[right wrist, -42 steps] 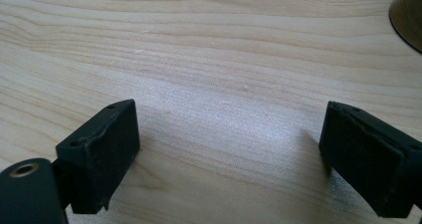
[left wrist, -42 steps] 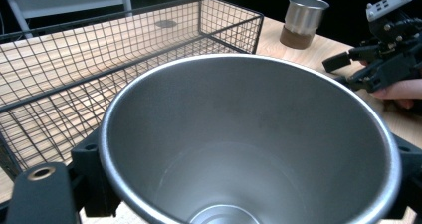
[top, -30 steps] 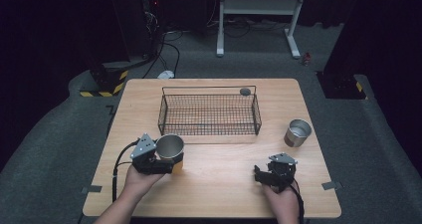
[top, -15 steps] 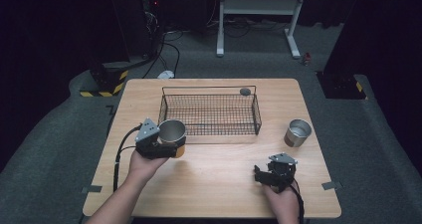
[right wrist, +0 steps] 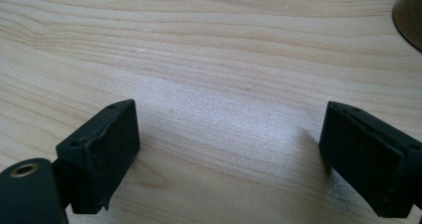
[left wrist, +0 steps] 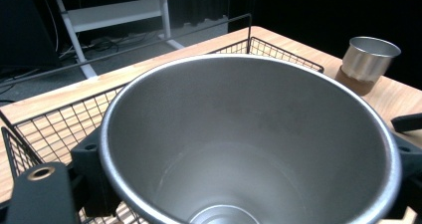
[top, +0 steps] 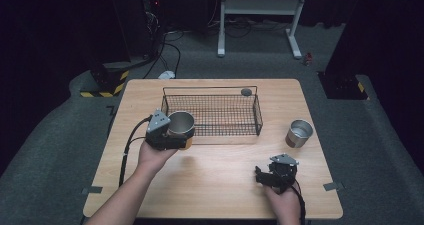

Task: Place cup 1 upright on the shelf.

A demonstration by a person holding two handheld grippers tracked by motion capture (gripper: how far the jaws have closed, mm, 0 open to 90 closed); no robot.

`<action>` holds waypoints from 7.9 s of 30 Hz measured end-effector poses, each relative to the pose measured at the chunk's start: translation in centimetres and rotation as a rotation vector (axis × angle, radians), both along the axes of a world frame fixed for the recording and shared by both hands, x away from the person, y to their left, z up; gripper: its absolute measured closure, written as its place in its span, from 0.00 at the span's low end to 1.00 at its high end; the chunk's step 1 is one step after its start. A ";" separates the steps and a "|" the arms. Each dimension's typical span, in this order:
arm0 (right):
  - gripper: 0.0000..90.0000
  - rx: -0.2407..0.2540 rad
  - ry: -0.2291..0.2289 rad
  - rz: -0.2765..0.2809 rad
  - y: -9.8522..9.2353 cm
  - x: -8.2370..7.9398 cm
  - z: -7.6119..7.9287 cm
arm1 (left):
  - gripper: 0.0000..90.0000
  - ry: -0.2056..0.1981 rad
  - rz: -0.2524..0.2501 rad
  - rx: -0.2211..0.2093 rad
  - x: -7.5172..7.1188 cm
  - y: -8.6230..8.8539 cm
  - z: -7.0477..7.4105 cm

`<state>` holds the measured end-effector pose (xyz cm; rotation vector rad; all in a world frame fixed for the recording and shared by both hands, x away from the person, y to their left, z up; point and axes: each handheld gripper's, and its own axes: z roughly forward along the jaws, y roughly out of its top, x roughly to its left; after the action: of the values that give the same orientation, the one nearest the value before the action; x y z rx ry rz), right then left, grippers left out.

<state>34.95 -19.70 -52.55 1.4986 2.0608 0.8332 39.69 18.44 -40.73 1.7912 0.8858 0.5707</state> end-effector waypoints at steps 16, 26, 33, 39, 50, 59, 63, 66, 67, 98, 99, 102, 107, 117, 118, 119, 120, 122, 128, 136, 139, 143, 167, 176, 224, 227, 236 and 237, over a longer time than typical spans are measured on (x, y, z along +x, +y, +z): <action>0.10 0.000 0.000 0.000 0.0 0.0 0.0 | 0.14 0.000 0.023 -0.005 3.1 -1.3 1.3; 0.10 0.000 0.000 0.000 0.0 0.0 0.0 | 0.14 0.008 0.049 -0.003 4.9 -1.6 1.5; 0.10 0.000 0.000 0.000 0.0 0.0 0.0 | 0.14 0.006 0.070 0.004 6.3 -1.7 1.5; 0.10 0.000 0.000 0.000 0.0 0.0 0.0 | 0.14 0.016 0.091 0.016 7.8 -1.8 1.4; 0.10 0.000 0.000 0.000 0.0 0.0 0.0 | 0.14 0.049 0.124 0.001 9.8 -1.9 0.4; 0.10 0.000 0.000 0.000 0.0 0.0 0.0 | 0.14 0.070 0.148 0.008 10.7 -2.1 -0.8; 0.10 0.000 0.000 0.000 0.0 0.0 0.0 | 0.14 0.092 0.161 0.015 11.0 -2.1 -1.7; 0.10 0.000 0.000 0.000 0.0 0.0 0.0 | 0.14 0.114 0.160 0.029 11.2 -2.1 -2.3; 0.10 0.000 0.000 0.000 0.0 0.0 0.0 | 0.14 0.120 0.160 0.035 11.2 -2.2 -2.5; 0.10 0.002 0.003 0.000 0.0 -0.1 0.0 | 0.14 0.188 0.141 0.165 10.8 -3.4 -5.3; 0.10 0.003 0.004 0.000 0.0 -0.1 0.0 | 0.14 0.187 0.139 0.169 10.7 -3.3 -5.3; 0.10 0.002 0.003 0.000 0.0 -0.1 0.0 | 0.14 0.190 0.137 0.168 10.6 -3.2 -5.4; 0.10 -0.001 0.001 0.005 0.0 -0.1 0.0 | 0.14 0.188 0.145 0.185 10.5 -3.0 -5.4; 0.10 -0.001 0.001 0.005 0.0 -0.1 0.0 | 0.14 0.198 0.178 0.203 10.8 -2.6 -5.7; 0.10 -0.001 0.001 0.005 0.0 -0.1 0.0 | 0.12 0.201 0.185 0.207 10.7 -2.6 -5.7; 0.10 -0.001 0.001 0.005 0.0 -0.1 0.0 | 0.09 0.221 0.181 0.201 10.7 -2.6 -5.7; 0.10 -0.001 0.001 0.005 0.0 -0.1 0.0 | 0.06 0.227 0.185 0.212 10.8 -2.6 -5.6; 0.10 -0.001 0.001 0.005 0.0 -0.1 0.0 | 0.00 0.234 0.197 0.224 10.7 -2.6 -5.6; 0.10 -0.001 0.001 0.005 0.0 -0.1 0.0 | 0.00 0.242 0.183 0.201 10.2 -2.1 -5.0; 0.10 -0.001 0.001 0.005 0.0 -0.1 0.0 | 0.00 0.246 0.187 0.181 9.0 -0.9 -4.8; 0.10 -0.001 0.001 0.005 0.0 -0.1 0.0 | 0.00 0.239 0.198 0.176 8.2 -0.5 -4.7; 0.10 0.000 0.001 0.005 0.0 -0.1 0.0 | 0.00 0.220 0.188 0.187 7.1 -0.4 -4.6; 0.10 -0.001 0.001 0.005 0.0 -0.1 0.0 | 0.00 0.249 0.152 0.127 3.1 0.9 -4.3; 0.10 0.000 0.001 0.005 0.0 -0.1 0.0 | 0.00 0.266 0.145 0.128 1.7 1.5 -5.1; 0.10 -0.002 0.002 0.025 0.0 -0.3 0.0 | 0.00 0.348 0.154 0.264 -5.1 8.1 -12.0; 0.10 -0.002 0.002 0.026 0.0 -0.3 0.0 | 0.00 0.328 0.168 0.245 -5.4 8.2 -12.3; 0.11 -0.002 0.003 0.038 0.0 -0.3 0.1 | 0.00 0.325 0.206 0.237 -5.5 8.1 -12.3; 0.11 -0.003 0.006 0.042 -0.1 -0.2 0.1 | 0.00 0.325 0.206 0.238 -5.5 8.1 -12.3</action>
<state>34.73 -19.76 -52.42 1.4628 2.1036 0.8423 34.18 26.50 -53.06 2.0582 1.2800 0.5408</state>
